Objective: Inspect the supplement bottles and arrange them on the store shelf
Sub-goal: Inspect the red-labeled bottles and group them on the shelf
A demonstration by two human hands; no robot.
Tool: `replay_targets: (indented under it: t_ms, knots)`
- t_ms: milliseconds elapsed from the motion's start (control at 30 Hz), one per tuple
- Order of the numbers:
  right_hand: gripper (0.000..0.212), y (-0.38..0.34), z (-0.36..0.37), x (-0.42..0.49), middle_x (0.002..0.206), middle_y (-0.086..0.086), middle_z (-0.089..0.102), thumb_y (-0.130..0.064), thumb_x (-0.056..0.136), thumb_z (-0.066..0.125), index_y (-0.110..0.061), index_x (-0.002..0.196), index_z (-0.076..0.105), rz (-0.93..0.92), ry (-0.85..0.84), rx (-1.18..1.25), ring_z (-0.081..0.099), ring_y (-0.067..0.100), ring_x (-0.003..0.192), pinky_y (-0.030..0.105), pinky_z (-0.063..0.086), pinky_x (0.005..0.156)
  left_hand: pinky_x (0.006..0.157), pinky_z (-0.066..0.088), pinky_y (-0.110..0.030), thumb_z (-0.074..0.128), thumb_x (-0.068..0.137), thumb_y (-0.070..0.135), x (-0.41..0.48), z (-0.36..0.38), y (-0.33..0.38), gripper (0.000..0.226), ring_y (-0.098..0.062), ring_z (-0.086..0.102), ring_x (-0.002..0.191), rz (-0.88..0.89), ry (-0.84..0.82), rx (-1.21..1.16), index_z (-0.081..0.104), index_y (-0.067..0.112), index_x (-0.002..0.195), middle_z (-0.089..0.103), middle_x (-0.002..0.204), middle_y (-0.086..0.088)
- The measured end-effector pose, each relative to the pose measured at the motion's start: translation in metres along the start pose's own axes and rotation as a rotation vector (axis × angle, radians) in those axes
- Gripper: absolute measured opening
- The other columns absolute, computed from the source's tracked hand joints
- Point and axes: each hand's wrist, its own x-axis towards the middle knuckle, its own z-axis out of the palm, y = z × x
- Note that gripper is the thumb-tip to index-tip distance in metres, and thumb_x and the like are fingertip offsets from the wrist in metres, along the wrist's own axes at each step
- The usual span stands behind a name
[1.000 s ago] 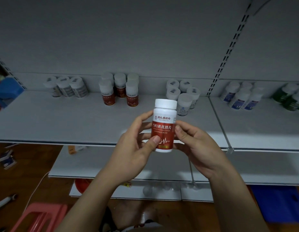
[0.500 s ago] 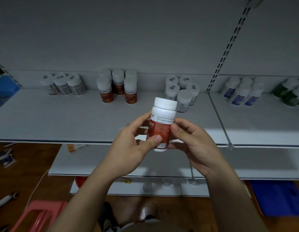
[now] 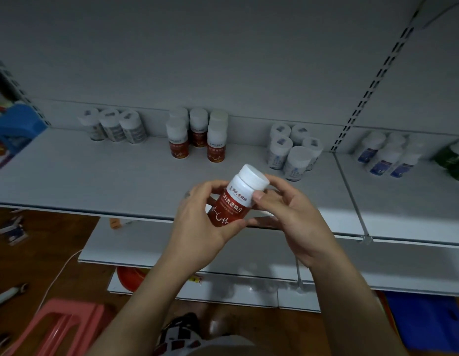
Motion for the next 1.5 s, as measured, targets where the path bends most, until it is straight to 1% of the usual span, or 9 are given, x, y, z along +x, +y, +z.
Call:
replay_targets:
  t_ms: [67,167,300,400,533,733,1000,1233,1500]
  knots:
    - [0.023,-0.005,0.010,0.010,0.095,0.002,0.075,-0.019,0.088,0.070,-0.019,0.110,0.069,-0.035,0.062,-0.155,0.071,0.016,0.089,0.041,0.060,0.076,0.084,0.050,-0.029,0.086,0.068,0.031,0.003,-0.005,-0.011,0.060,-0.003,0.051,0.103,-0.010,-0.001,0.033,0.051,0.038,0.116,0.054,0.111,0.019]
    - [0.028,-0.014,0.026,0.033,0.089,-0.003,0.073,-0.034,0.078,0.078,-0.019,0.101,0.073,-0.053,0.157,-0.430,0.071,0.017,0.080,0.042,0.061,0.067,0.085,0.051,-0.035,0.086,0.067,0.027,0.015,-0.013,-0.029,0.061,-0.011,0.052,0.105,0.002,0.008,0.097,0.053,0.032,0.118,0.055,0.110,0.012]
    - [0.033,-0.021,0.051,0.065,0.089,-0.002,0.071,-0.037,0.075,0.080,-0.016,0.099,0.072,-0.097,0.141,-0.733,0.069,0.020,0.075,0.043,0.059,0.069,0.083,0.050,-0.041,0.085,0.068,0.024,0.037,-0.024,-0.054,0.063,-0.019,0.053,0.104,0.001,0.039,0.159,0.053,0.023,0.122,0.059,0.111,0.003]
    - [0.036,-0.030,0.071,0.095,0.093,-0.002,0.070,-0.042,0.075,0.076,-0.017,0.101,0.070,-0.117,0.103,-0.972,0.066,0.019,0.083,0.036,0.055,0.077,0.086,0.047,-0.038,0.077,0.077,0.034,0.054,-0.035,-0.069,0.061,-0.017,0.051,0.112,-0.053,-0.018,0.202,0.046,0.027,0.130,0.056,0.120,0.005]
    - [0.040,-0.039,0.096,0.138,0.109,-0.002,0.063,-0.044,0.083,0.069,-0.020,0.115,0.063,-0.132,0.060,-1.278,0.059,0.019,0.100,0.029,0.043,0.075,0.097,0.038,-0.035,0.059,0.088,0.055,0.078,-0.055,-0.092,0.069,-0.020,0.043,0.126,-0.060,-0.110,0.429,0.034,0.024,0.144,0.046,0.140,0.002]
    - [0.047,-0.044,0.114,0.191,0.120,0.003,0.063,-0.044,0.083,0.067,-0.021,0.123,0.056,-0.200,0.194,-1.433,0.056,0.025,0.114,0.034,0.045,0.088,0.106,0.030,-0.039,0.046,0.091,0.062,0.097,-0.083,-0.114,0.070,-0.022,0.035,0.134,-0.058,-0.181,0.604,0.032,0.023,0.147,0.041,0.146,0.001]
    - [0.041,-0.036,0.124,0.218,0.116,0.009,0.063,-0.042,0.089,0.063,-0.015,0.119,0.056,-0.183,0.259,-1.559,0.054,0.029,0.110,0.037,0.042,0.094,0.105,0.030,-0.037,0.045,0.094,0.057,0.104,-0.098,-0.122,0.062,-0.020,0.037,0.133,-0.018,-0.218,0.641,0.032,0.026,0.146,0.043,0.144,0.003]
    - [0.044,-0.020,0.112,0.222,0.116,0.005,0.063,-0.051,0.086,0.063,-0.020,0.118,0.059,-0.233,0.271,-1.580,0.052,0.027,0.111,0.038,0.036,0.092,0.106,0.029,-0.037,0.045,0.095,0.054,0.108,-0.099,-0.122,0.061,-0.020,0.038,0.132,0.034,-0.218,0.659,0.031,0.025,0.146,0.043,0.144,0.003]
    - [0.044,-0.019,0.086,0.209,0.128,0.009,0.054,-0.035,0.088,0.065,-0.019,0.127,0.054,-0.102,0.289,-1.444,0.051,0.028,0.119,0.037,0.040,0.098,0.108,0.028,-0.036,0.042,0.096,0.055,0.103,-0.096,-0.121,0.062,-0.019,0.035,0.134,0.049,-0.265,0.643,0.028,0.025,0.147,0.040,0.145,0.004]
